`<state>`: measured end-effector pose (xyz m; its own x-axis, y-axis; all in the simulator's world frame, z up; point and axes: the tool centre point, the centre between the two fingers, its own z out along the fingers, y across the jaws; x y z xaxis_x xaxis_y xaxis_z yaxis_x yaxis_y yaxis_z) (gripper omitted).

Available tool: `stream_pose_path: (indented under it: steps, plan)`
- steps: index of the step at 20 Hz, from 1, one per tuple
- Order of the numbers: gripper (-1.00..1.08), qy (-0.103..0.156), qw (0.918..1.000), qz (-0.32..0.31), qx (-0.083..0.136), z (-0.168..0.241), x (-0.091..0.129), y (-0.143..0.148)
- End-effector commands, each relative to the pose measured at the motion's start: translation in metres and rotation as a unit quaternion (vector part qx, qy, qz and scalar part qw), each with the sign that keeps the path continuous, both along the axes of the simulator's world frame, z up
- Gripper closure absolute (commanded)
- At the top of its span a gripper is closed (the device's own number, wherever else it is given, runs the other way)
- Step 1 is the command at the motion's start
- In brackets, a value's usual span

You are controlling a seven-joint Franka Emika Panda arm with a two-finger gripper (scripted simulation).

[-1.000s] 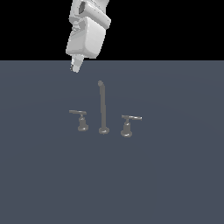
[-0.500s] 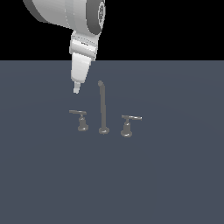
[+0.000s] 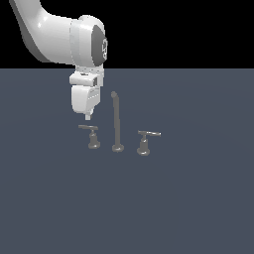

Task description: Turn on the faucet by rotating a designated handle.

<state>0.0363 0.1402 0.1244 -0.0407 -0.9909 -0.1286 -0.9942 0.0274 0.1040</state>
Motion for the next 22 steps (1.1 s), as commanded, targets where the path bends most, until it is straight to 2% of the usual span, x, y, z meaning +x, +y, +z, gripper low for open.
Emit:
stream_pose_path:
  steps: [1, 5, 10, 19, 22]
  plan:
    - [1.08, -0.009, 0.9994, -0.027, -0.020, -0.011, 0.008, 0.002]
    - [1.08, -0.023, 0.9971, -0.057, -0.044, -0.023, 0.016, 0.005]
    - [1.08, -0.037, 0.9941, -0.081, -0.063, -0.032, 0.024, 0.008]
    - [1.08, -0.044, 0.9925, -0.090, -0.070, -0.035, 0.027, 0.010]
    - [1.08, -0.043, 0.9925, -0.090, -0.070, -0.035, 0.021, 0.015]
